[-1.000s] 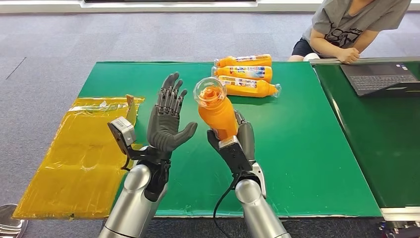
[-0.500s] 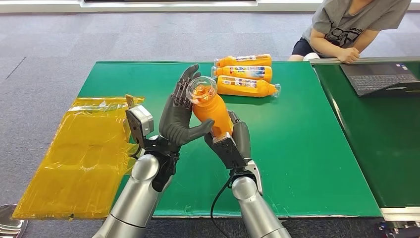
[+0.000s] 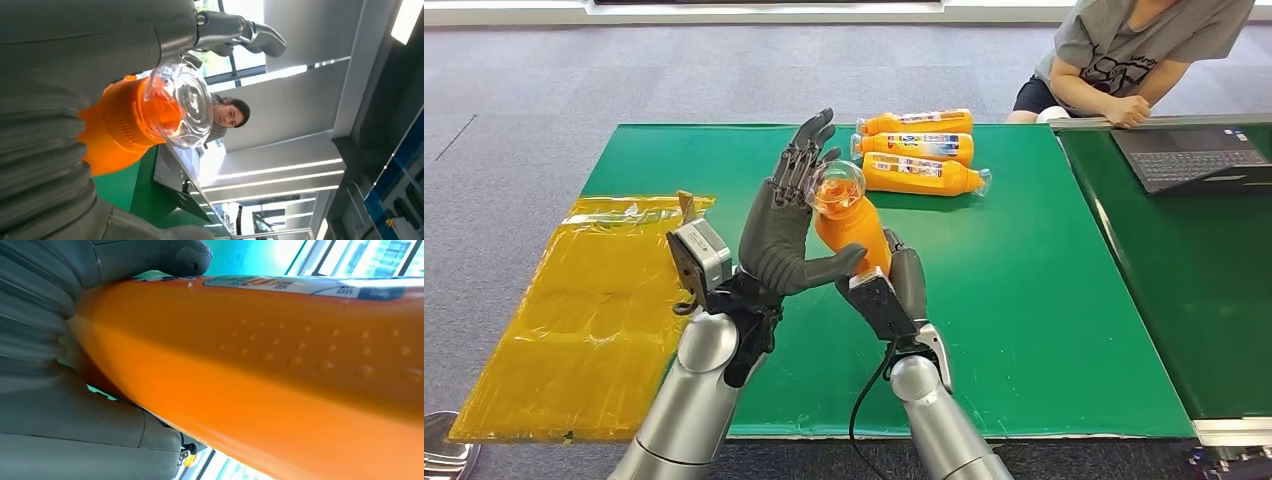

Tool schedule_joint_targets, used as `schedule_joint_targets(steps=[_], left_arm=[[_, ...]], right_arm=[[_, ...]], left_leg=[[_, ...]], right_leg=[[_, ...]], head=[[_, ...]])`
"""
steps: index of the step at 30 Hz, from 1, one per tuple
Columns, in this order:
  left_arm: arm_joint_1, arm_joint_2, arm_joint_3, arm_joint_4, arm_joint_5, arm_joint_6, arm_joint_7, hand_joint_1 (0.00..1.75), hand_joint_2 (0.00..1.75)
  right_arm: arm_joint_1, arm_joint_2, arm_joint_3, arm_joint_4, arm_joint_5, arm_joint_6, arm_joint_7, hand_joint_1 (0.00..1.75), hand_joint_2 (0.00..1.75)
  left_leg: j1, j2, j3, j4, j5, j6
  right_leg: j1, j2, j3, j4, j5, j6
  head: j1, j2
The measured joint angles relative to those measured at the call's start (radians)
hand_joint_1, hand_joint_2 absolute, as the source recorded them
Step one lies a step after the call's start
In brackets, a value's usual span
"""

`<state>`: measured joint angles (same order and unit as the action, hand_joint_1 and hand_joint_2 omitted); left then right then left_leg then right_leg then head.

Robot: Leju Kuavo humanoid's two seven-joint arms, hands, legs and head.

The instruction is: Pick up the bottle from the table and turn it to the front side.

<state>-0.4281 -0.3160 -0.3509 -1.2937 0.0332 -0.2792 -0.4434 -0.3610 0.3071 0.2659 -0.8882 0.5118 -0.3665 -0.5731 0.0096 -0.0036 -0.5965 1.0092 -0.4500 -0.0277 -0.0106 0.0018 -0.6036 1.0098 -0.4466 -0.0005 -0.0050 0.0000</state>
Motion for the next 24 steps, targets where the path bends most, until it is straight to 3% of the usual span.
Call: schedule_joint_targets(steps=[13, 19, 24], left_arm=[[0.020, 0.019, -0.015, -0.052, -0.057, 0.016, 0.025, 0.00, 1.75], [0.004, 0.020, -0.021, -0.019, -0.186, 0.131, 0.064, 0.00, 1.75], [-0.059, 0.020, -0.021, 0.117, -0.267, 0.221, 0.095, 0.00, 1.75]], right_arm=[[-0.004, 0.003, 0.000, 0.020, 0.014, 0.006, -0.007, 1.75, 1.75], [-0.004, 0.004, -0.001, 0.021, 0.026, 0.009, 0.012, 1.75, 1.75], [-0.003, 0.005, -0.001, 0.023, 0.029, 0.010, 0.015, 1.75, 1.75]], left_leg=[[0.000, 0.000, 0.000, 0.000, 0.000, 0.000], [0.000, 0.000, 0.000, 0.000, 0.000, 0.000], [0.000, 0.000, 0.000, 0.000, 0.000, 0.000]], right_leg=[[0.000, 0.000, 0.000, 0.000, 0.000, 0.000], [0.000, 0.000, 0.000, 0.000, 0.000, 0.000], [0.000, 0.000, 0.000, 0.000, 0.000, 0.000]], head=[[0.000, 0.000], [0.000, 0.000], [0.000, 0.000]])
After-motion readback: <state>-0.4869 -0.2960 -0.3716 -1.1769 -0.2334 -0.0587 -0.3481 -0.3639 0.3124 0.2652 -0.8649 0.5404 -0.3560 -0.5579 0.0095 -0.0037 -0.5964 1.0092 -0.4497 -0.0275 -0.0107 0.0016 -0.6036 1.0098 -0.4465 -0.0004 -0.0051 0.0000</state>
